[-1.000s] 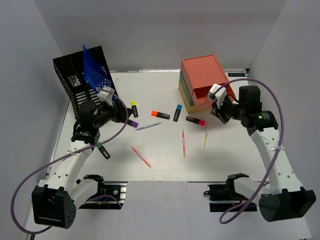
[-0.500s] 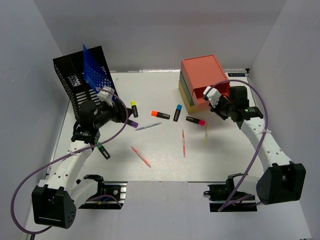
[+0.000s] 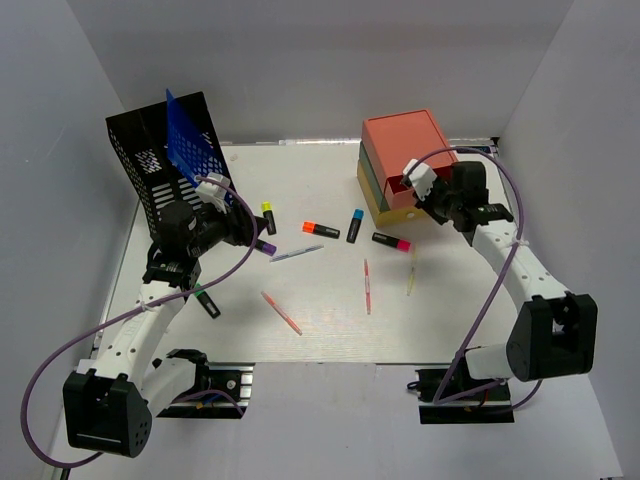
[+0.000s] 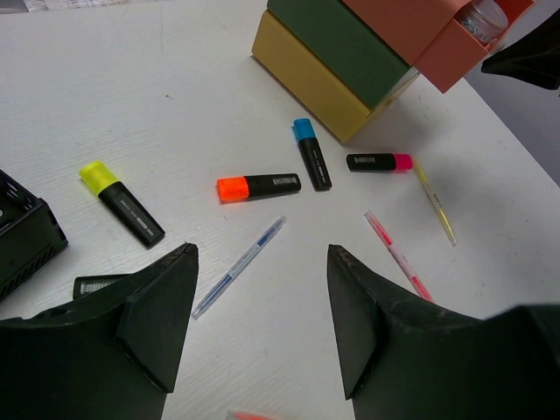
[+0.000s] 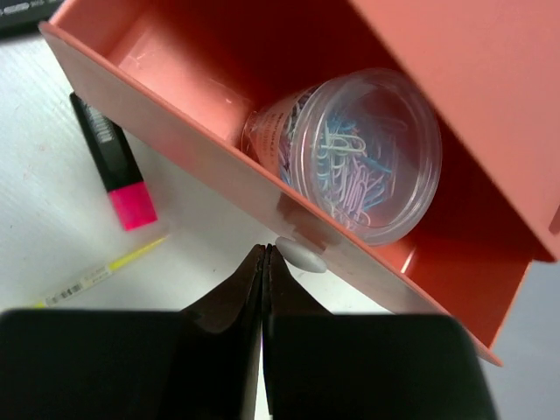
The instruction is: Organize the desk
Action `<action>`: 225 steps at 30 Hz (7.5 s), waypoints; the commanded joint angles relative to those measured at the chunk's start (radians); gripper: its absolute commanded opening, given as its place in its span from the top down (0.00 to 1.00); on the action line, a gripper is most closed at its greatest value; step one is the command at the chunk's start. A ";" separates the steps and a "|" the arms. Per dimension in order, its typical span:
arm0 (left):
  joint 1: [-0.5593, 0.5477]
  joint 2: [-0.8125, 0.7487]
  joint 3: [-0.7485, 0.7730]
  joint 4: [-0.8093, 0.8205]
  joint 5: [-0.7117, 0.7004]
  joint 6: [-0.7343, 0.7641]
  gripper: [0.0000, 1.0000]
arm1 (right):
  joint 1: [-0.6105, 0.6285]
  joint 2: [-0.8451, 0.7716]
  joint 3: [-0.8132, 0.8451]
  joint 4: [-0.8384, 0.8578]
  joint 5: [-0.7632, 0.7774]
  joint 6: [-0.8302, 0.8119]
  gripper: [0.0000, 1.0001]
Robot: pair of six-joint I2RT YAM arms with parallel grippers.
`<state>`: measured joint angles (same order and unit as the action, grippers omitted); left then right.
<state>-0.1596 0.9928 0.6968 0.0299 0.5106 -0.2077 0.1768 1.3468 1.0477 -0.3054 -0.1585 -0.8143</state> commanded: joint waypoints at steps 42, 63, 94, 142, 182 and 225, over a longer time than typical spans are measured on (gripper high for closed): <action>-0.004 0.017 0.000 0.002 -0.003 0.010 0.30 | -0.049 -0.178 -0.170 0.242 -0.217 0.576 0.50; -0.004 0.010 0.000 0.002 -0.001 0.013 0.29 | -0.234 0.086 -0.224 0.611 -0.397 1.144 0.38; -0.004 0.018 0.001 0.002 0.006 0.011 0.29 | -0.241 0.350 -0.141 0.842 -0.411 1.327 0.75; -0.004 -0.009 -0.002 0.005 0.003 0.001 0.29 | -0.356 -0.190 -0.426 0.382 -0.590 0.870 0.37; 0.017 -0.109 -0.025 -0.629 -0.377 -0.459 0.36 | 0.053 -0.402 -0.397 -0.009 -0.362 0.320 0.34; 0.017 0.536 0.030 -0.805 -0.755 -0.492 0.44 | -0.016 -0.445 -0.405 -0.006 -0.392 0.342 0.29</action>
<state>-0.1452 1.4677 0.7624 -0.8417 -0.3035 -0.7006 0.1753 0.9157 0.6392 -0.3134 -0.5201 -0.4778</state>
